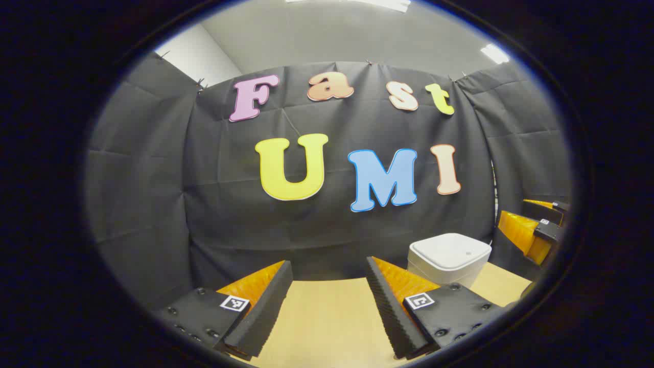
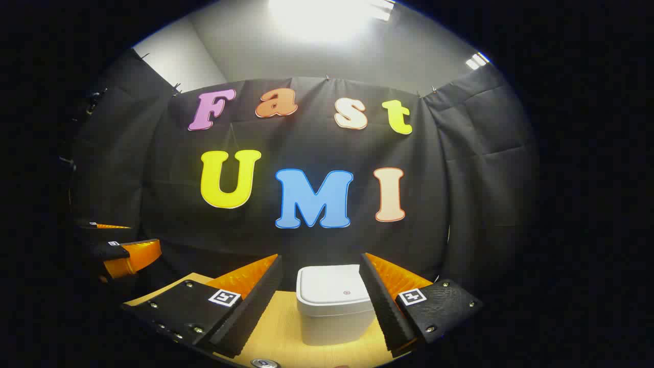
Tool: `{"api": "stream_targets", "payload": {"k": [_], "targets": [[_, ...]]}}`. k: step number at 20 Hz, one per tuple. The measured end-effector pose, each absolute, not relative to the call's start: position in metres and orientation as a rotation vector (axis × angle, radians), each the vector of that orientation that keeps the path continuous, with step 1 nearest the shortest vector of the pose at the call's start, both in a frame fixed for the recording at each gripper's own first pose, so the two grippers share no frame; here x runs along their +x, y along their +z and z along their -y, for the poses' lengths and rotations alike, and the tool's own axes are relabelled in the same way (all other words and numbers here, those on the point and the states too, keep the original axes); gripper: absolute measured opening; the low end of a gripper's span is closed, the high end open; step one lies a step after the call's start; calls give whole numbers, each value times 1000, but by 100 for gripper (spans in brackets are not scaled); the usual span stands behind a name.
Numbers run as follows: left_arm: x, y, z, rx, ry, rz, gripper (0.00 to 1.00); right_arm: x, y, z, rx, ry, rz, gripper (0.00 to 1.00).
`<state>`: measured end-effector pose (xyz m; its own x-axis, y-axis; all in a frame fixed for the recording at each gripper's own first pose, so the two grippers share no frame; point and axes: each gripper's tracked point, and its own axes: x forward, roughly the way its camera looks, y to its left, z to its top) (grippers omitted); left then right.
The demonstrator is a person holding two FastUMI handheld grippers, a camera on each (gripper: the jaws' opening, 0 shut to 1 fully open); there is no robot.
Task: Press the lid of the desktop garbage bin to open it, pick up the crumpled paper on the desktop and throw it into the bin, then pick up the pop can on the desktop and drop it into the bin, and finally close the garbage bin lid.
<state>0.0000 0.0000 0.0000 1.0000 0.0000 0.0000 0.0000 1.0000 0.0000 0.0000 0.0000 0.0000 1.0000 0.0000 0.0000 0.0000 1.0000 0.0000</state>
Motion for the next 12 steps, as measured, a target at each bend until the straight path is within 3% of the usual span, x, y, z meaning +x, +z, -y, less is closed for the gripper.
{"api": "stream_targets", "payload": {"k": [12], "targets": [[27,2,22,-28,10,-30,95,24,-2,22,16,18,-23,96]]}}
